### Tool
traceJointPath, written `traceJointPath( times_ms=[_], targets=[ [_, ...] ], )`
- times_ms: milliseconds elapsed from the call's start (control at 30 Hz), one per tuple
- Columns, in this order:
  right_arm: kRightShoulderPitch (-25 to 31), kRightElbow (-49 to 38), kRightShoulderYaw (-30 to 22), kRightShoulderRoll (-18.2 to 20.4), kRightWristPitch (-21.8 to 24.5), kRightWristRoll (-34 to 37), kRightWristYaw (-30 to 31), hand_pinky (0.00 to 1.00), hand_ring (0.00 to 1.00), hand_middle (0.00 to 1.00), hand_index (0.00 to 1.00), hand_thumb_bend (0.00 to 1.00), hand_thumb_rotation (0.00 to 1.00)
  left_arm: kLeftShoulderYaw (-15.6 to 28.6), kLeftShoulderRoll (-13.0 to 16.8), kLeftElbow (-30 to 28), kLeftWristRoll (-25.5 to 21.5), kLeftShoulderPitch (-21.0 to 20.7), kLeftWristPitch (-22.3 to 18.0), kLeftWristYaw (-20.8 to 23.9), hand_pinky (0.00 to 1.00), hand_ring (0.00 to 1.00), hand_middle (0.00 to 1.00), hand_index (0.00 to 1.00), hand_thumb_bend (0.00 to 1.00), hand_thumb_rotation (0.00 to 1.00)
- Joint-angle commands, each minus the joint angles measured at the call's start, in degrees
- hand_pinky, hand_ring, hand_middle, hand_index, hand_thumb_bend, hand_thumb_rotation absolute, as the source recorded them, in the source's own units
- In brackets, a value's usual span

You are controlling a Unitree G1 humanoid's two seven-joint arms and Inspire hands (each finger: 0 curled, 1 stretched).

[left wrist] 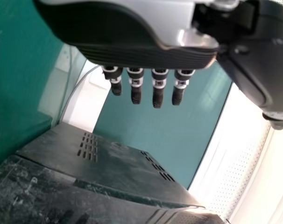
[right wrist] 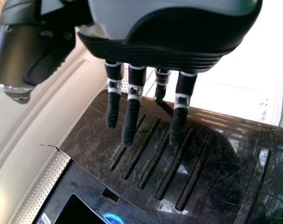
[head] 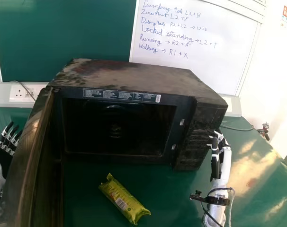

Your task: Put biscuit inside oven

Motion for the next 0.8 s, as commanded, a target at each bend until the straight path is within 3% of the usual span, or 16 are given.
traceJointPath(
  times_ms=[0,167,267,500,600,767],
  targets=[
    [5.16,3.22,1.81,1.09,-2.16,-2.74,0.89,0.45,0.51,0.58,0.71,0.94,0.87,0.08,-2.31,2.66,-0.69,1.68,-0.47,-0.72,0.50,0.73,0.79,0.91,0.09,0.00],
    [5.41,2.78,3.53,-0.33,-2.38,-6.31,-2.19,0.41,0.50,0.59,0.71,0.96,0.88,0.22,-2.26,2.97,-0.67,1.47,-0.64,-0.84,0.46,0.72,0.78,0.90,0.09,0.00],
    [5.38,2.57,5.02,-1.32,-2.86,-8.74,-4.52,0.42,0.50,0.59,0.72,0.94,0.88,0.27,-2.14,3.39,-0.62,1.37,-0.86,-1.05,0.44,0.72,0.78,0.90,0.09,0.00],
    [5.21,1.61,7.28,-2.03,-3.12,-10.56,-6.01,0.43,0.50,0.59,0.71,1.00,0.82,0.36,-2.11,3.70,-0.68,1.17,-0.87,-1.03,0.46,0.71,0.78,0.90,0.09,0.00],
    [5.49,0.00,8.68,-3.23,-1.78,-13.88,-8.70,0.44,0.50,0.60,0.71,1.00,0.84,0.47,-2.01,4.08,-0.78,1.00,-0.72,-1.10,0.44,0.72,0.78,0.91,0.10,0.00],
    [5.95,-2.73,10.98,-5.60,-0.77,-19.85,-14.26,0.43,0.50,0.60,0.72,1.00,0.85,0.47,-2.29,3.35,-1.05,1.28,-0.12,-0.81,0.52,0.73,0.78,0.90,0.10,0.00]
  ],
)
